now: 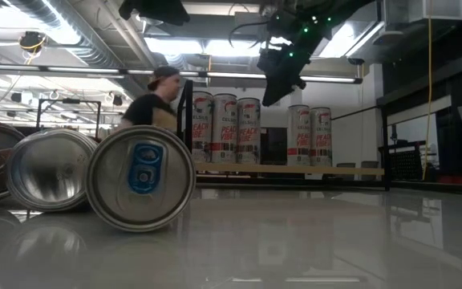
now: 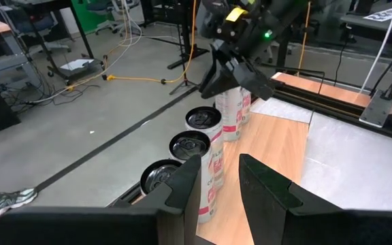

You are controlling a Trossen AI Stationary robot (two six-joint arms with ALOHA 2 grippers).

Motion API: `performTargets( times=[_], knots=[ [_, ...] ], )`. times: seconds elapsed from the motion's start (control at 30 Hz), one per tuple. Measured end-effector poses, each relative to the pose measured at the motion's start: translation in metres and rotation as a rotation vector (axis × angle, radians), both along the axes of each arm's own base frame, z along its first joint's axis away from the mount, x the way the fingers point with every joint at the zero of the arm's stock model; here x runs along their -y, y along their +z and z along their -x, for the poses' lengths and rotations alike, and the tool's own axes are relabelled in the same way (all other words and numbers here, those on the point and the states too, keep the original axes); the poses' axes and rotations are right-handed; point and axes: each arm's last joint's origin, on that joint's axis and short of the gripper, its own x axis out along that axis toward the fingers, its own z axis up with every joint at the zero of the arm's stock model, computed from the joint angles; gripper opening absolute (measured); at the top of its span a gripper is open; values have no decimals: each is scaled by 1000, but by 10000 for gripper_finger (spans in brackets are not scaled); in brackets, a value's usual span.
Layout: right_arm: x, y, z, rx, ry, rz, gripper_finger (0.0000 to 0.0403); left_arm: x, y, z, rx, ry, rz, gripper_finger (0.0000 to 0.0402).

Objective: Place canned beverage on shelf
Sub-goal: Put the white pink soda can on the shelf aligned with the other white pink soda cans

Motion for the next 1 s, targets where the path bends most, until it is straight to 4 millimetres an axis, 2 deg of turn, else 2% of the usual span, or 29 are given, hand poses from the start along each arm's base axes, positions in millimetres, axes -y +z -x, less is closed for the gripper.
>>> performTargets(
  times=[0.1,0.23,0.4,0.63,1.0],
  knots=[
    [-2,3,1,12,9,-2,66,1,0,-1,24,-30,43,92],
    [-17,22,6,63,48,4,66,4,-1,-3,80,-106,160,92],
    [-53,45,8,107,143,13,66,10,-3,-5,120,-268,357,92],
    [-108,60,2,141,299,21,66,19,-16,0,-20,-479,611,92],
    [-161,61,-9,146,459,11,66,20,-16,0,-25,-474,601,92]
  ],
)
